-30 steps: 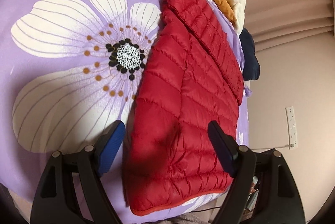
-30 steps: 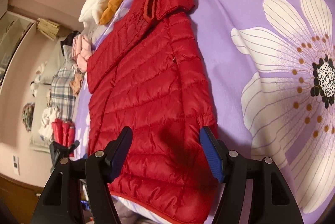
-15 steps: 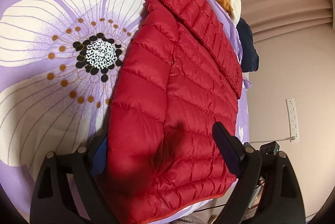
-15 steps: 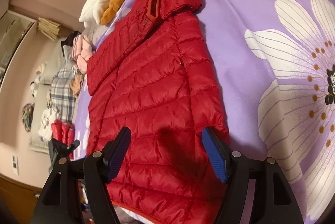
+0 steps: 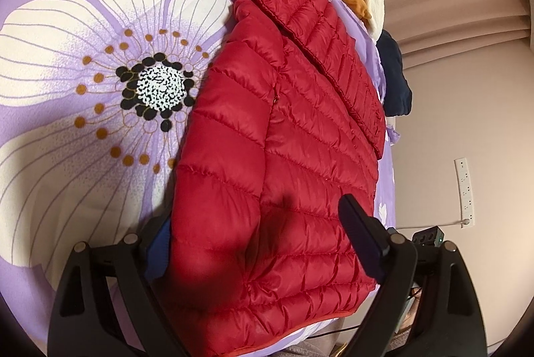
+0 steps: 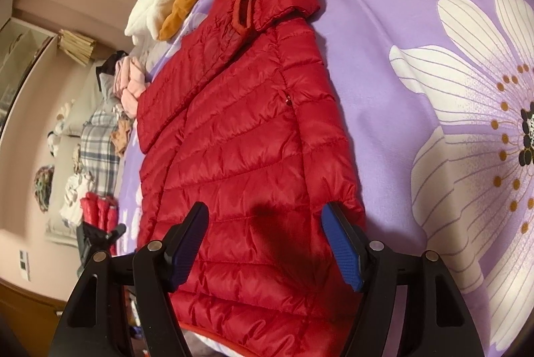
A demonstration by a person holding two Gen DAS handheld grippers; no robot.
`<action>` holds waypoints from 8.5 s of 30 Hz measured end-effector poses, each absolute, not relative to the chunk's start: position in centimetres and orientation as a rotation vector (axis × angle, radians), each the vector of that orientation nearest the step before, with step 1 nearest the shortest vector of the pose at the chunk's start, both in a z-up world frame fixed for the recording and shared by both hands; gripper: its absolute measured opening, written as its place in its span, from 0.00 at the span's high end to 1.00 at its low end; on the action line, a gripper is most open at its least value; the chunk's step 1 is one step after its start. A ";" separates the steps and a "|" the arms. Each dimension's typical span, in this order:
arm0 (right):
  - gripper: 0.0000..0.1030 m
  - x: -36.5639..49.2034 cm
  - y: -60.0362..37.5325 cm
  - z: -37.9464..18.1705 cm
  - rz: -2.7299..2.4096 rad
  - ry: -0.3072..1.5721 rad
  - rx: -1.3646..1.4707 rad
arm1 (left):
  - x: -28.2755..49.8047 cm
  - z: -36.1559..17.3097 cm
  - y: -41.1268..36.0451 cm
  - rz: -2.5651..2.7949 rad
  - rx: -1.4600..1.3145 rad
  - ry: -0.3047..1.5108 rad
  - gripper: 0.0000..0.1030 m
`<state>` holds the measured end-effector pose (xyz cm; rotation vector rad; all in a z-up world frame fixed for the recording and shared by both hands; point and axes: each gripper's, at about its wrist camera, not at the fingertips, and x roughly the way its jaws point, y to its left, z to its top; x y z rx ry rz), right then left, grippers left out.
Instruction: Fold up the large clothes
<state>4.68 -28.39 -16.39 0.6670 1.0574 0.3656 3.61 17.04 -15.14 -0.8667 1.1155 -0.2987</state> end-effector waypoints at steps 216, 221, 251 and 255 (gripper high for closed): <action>0.86 10.7 -28.6 -6.5 0.459 0.702 0.651 | 13.1 -5.2 14.9 -0.381 -0.671 0.998 0.86; 0.86 12.4 -28.7 -7.8 0.422 0.745 0.662 | 15.6 -6.9 14.5 -0.356 -0.663 1.043 0.86; 0.86 16.8 -30.4 -12.2 0.327 0.850 0.803 | 21.2 -11.7 14.0 -0.252 -0.693 1.155 0.82; 0.86 17.5 -30.6 -12.7 0.319 0.863 0.827 | 21.8 -12.2 13.9 -0.237 -0.700 1.166 0.80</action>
